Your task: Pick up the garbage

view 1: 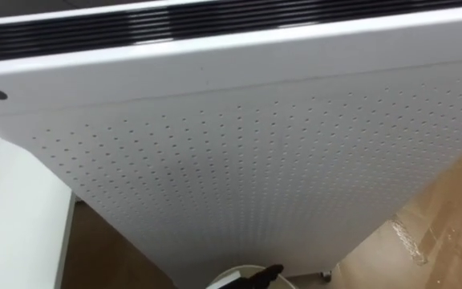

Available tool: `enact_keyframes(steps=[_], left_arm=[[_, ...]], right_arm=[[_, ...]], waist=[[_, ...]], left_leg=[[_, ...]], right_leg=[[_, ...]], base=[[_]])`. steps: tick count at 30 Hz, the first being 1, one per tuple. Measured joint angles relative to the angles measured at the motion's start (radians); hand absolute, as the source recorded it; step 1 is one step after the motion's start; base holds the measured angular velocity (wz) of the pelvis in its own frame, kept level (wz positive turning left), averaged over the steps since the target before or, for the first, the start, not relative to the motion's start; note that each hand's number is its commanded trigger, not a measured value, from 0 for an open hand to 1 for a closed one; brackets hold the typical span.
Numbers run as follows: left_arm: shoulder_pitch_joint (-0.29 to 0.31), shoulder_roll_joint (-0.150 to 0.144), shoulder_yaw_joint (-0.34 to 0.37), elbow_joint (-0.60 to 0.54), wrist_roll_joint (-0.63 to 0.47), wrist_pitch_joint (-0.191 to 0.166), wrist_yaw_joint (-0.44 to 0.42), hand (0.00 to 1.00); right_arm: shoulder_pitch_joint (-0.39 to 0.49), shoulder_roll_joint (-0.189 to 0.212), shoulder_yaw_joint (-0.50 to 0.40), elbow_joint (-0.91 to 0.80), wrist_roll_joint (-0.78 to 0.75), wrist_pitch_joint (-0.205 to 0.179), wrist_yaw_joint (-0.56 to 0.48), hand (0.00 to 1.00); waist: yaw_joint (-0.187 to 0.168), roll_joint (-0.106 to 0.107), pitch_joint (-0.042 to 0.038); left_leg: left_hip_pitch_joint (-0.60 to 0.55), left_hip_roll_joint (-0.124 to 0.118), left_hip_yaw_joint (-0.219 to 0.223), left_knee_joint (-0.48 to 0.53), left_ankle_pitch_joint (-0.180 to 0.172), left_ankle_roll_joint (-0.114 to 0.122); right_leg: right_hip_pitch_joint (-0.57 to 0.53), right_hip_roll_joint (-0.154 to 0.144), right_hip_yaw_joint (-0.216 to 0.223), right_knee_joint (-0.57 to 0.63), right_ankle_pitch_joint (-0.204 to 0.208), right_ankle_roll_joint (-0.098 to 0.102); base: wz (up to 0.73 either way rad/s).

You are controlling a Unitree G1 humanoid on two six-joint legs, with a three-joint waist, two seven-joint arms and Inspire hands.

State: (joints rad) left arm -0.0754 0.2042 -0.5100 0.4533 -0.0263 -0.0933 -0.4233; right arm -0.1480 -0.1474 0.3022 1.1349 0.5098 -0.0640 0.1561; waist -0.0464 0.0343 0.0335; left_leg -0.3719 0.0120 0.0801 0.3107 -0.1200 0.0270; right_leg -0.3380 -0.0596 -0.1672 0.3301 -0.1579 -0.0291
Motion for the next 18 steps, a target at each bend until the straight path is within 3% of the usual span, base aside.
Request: enact_keyframes(steps=[8, 14, 18], left_arm=[[0.008, 0.007, 0.0, 0.009, -0.006, -0.001, 0.008, 0.0], [0.008, 0.0, 0.057, 0.171, -0.009, -0.046, 0.091, 0.0], [0.036, -0.001, 0.105, 0.3, -0.005, -0.088, 0.158, 0.0]], right_arm=[[0.009, -0.003, -0.001, 0.002, 0.022, 0.0, 0.0, 1.0], [0.034, -0.011, -0.003, 0.02, 0.088, -0.013, 0.007, 1.0], [0.055, -0.013, -0.018, 0.074, 0.109, -0.013, 0.012, 1.0]], waist=[[0.0, -0.001, -0.0004], [0.0, -0.011, -0.0008], [-0.003, -0.04, -0.0092]], left_leg=[[0.0, 0.0, 0.001, -0.001, 0.0, 0.0], [0.033, -0.006, 0.006, -0.01, 0.0, 0.0], [0.092, -0.008, 0.014, -0.04, 0.002, -0.001]], right_leg=[[0.0, 0.0, 0.003, 0.003, 0.0, 0.0], [0.02, -0.002, 0.016, 0.009, -0.006, 0.003], [0.068, -0.002, 0.02, -0.007, -0.009, 0.006]], base=[[0.0], [-0.05], [-0.03]])
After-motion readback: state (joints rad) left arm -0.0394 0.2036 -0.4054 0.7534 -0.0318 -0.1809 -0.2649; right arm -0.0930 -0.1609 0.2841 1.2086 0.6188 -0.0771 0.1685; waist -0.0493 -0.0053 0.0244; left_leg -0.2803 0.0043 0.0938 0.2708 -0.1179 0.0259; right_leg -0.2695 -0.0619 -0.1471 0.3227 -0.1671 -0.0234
